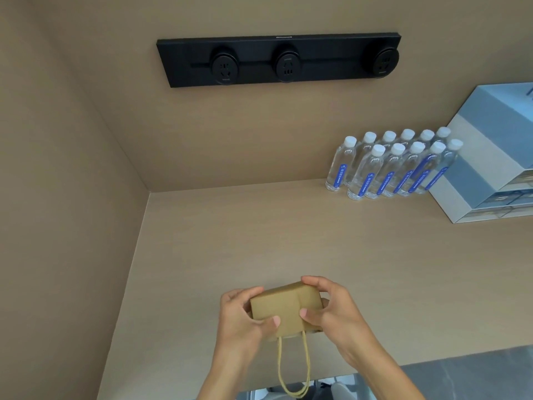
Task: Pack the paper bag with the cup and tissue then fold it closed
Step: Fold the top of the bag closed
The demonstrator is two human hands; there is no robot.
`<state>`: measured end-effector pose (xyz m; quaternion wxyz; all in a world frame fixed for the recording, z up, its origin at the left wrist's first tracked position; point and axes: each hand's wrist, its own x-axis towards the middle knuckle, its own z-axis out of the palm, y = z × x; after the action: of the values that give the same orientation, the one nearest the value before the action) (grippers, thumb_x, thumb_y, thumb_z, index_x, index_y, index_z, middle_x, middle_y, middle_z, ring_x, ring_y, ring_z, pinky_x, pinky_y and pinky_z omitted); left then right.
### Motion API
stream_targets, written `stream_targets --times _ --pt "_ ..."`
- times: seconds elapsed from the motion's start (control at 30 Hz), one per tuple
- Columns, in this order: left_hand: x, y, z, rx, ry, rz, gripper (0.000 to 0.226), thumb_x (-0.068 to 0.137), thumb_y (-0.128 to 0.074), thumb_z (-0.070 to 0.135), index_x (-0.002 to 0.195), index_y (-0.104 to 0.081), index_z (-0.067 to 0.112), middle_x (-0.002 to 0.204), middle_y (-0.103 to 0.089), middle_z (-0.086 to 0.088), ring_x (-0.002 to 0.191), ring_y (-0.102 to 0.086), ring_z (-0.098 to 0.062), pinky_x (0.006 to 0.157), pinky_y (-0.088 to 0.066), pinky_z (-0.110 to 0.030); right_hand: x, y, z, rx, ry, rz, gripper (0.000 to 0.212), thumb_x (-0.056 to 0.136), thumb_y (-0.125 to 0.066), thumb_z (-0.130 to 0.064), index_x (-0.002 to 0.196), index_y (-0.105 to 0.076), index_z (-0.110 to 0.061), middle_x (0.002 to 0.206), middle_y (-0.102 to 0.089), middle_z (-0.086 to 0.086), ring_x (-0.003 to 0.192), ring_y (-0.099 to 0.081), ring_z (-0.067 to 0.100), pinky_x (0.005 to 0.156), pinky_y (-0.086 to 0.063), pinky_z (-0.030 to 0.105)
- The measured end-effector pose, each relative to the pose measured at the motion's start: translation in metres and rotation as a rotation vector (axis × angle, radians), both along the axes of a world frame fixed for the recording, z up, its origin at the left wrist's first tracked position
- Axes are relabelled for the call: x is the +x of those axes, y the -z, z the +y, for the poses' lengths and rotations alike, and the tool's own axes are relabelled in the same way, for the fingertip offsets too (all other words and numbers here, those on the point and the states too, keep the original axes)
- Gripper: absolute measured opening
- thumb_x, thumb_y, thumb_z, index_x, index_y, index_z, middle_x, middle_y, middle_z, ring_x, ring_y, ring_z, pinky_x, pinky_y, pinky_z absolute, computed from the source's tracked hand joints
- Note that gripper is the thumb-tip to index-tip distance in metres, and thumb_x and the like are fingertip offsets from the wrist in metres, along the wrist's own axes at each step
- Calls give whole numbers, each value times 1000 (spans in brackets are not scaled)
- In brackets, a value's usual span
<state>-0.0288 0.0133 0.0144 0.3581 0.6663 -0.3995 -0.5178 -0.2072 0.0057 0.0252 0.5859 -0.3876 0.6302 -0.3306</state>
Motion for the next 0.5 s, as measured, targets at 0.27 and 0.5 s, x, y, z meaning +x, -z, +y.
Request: stream_targets --times 0.27,0.5 --pt "4 16 -13 -87 71 -190 29 64 -85 0 83 -76 20 94 -60 1 80 -66 -14 69 -49 -19 2 19 -9 -165 -69 182 48 75 -71 12 103 -68 -27 102 -45 6 72 -52 16 65 -55 26" --pt "11 24 -13 -172 99 -264 24 69 -84 8 75 -75 29 86 -67 10 97 -52 -5 77 -38 -9 -5 32 -21 -262 -140 208 34 69 -81 3 87 -70 -23 97 -42 5 85 -47 15 67 -40 4"
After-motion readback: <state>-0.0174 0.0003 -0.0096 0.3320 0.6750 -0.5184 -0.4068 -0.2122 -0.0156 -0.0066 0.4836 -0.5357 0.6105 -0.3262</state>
